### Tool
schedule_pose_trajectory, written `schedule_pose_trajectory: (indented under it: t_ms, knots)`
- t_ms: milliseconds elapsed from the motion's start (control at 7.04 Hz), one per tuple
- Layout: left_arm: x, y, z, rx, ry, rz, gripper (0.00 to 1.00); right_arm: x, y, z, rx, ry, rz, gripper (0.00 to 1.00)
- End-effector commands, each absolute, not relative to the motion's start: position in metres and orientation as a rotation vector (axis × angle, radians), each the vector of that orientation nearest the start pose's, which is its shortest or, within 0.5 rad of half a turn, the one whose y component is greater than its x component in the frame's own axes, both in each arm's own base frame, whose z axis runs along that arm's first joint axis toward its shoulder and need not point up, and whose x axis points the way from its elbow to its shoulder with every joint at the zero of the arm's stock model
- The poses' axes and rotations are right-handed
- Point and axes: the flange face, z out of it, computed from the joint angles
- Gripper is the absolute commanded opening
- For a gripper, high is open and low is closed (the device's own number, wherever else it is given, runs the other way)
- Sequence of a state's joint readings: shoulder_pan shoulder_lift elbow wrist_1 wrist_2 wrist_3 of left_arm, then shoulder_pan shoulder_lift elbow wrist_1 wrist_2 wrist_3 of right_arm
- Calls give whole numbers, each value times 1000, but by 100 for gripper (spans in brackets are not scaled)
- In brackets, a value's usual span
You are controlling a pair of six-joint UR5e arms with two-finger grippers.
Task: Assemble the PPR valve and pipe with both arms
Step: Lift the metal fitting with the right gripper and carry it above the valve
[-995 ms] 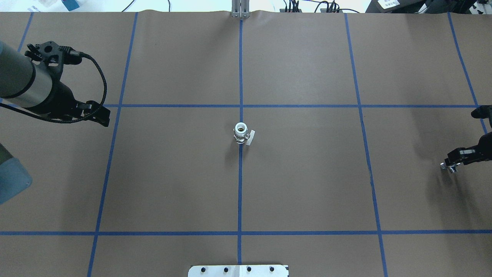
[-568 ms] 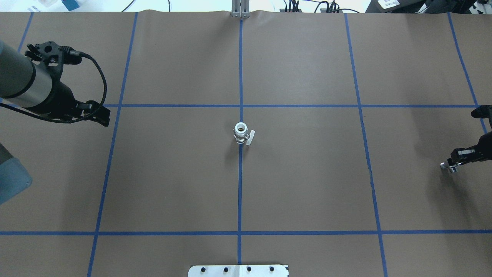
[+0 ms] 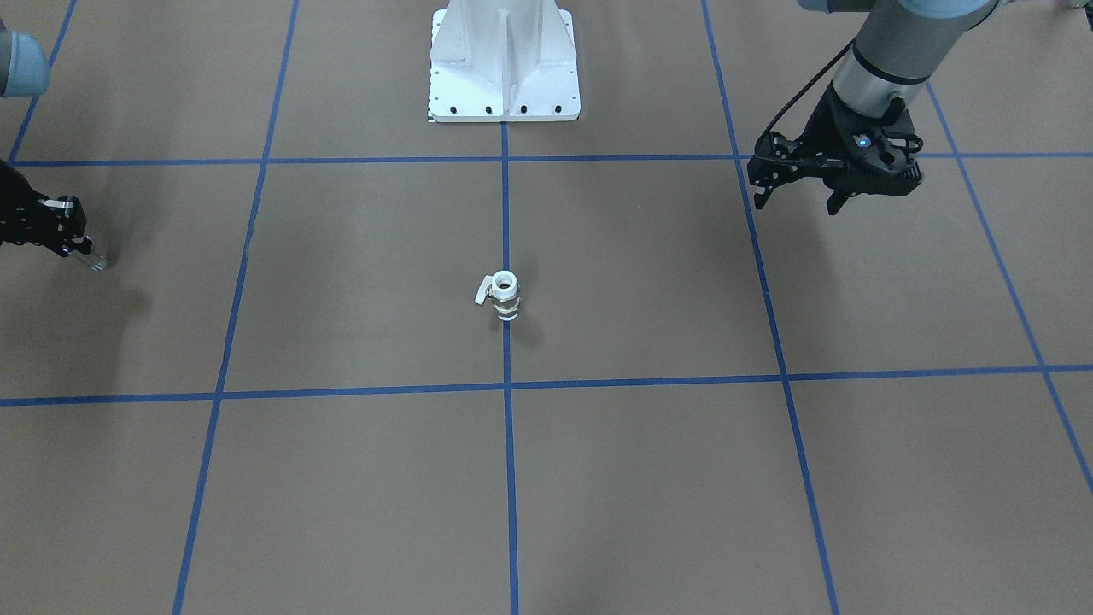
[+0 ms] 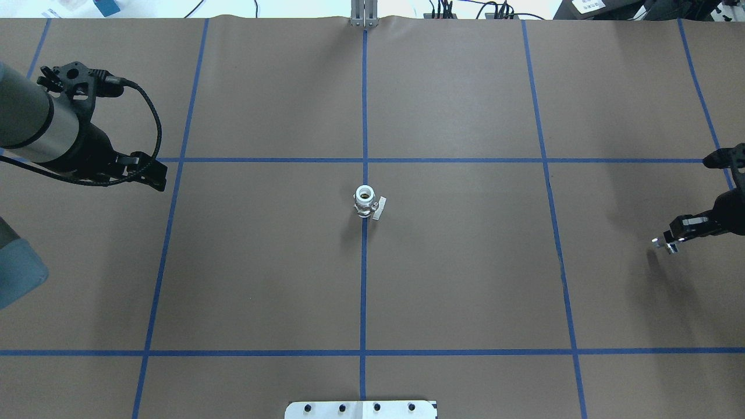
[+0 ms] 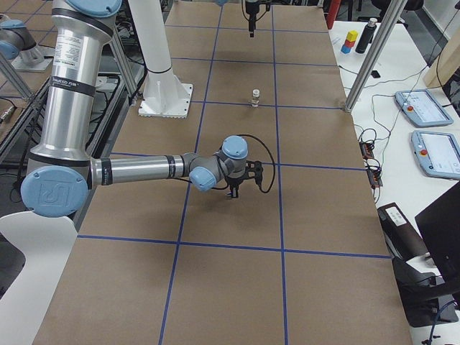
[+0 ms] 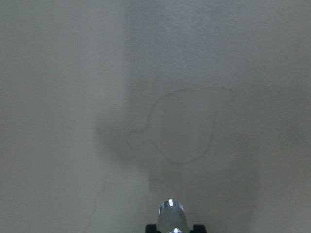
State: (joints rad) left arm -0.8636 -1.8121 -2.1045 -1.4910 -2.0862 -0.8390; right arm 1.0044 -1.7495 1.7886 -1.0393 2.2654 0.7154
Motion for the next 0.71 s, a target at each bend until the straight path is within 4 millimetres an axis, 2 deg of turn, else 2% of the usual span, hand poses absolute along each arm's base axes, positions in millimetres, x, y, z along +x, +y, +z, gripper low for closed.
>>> schedule_pose_trajectory:
  t_ms: [0, 142, 284, 426, 568]
  knots:
    - [271, -445, 304, 139, 826, 56, 99, -203, -466, 502, 6, -875, -12, 0]
    - [273, -446, 306, 136, 822, 57, 99, -221, -497, 452, 1, -870, -5, 0]
    - [276, -445, 307, 136, 818, 60, 99, -241, -526, 386, -24, -872, 49, 0]
    - [275, -445, 309, 139, 815, 68, 99, -268, -541, 325, -45, -879, 91, 0]
    - [273, -444, 316, 133, 807, 69, 99, -297, -538, 293, -60, -895, 105, 0]
